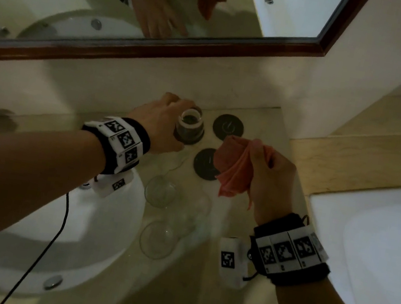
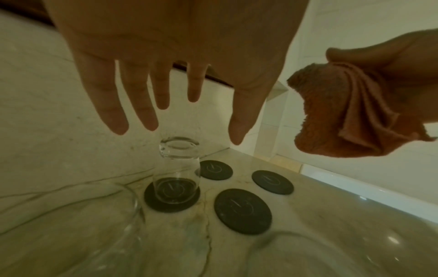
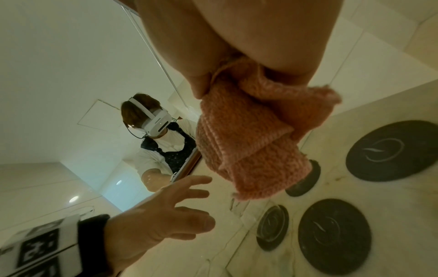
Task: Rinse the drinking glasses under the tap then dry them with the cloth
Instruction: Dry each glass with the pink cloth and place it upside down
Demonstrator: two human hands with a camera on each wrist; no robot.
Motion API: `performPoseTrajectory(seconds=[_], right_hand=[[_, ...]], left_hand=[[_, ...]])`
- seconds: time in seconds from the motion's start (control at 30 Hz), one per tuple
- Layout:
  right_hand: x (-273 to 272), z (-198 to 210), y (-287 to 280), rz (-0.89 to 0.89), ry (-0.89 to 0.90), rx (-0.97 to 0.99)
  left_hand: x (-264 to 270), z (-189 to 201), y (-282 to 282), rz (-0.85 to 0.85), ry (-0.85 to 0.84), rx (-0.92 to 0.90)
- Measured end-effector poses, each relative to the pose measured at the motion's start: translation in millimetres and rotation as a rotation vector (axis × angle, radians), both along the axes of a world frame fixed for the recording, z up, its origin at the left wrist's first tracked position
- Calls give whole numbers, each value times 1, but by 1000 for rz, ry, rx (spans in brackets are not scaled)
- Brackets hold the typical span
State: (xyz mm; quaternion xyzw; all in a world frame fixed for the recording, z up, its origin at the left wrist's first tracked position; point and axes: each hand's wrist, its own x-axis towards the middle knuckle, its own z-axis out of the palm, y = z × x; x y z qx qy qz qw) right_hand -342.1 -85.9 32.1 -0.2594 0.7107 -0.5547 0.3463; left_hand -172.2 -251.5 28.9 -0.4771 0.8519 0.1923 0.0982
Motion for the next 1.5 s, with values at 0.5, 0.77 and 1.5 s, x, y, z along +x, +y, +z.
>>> performPoseTrajectory(seconds=[0.5, 0.77, 1.5], right_hand=[[97, -3, 90, -81, -37, 5], [126, -3, 114, -77, -3, 6], [152, 69, 27, 329, -86, -326]], left_hand=[[128, -4, 134, -160, 216, 11], [129, -51, 158, -386, 46, 222], [205, 58, 115, -135, 627, -146]])
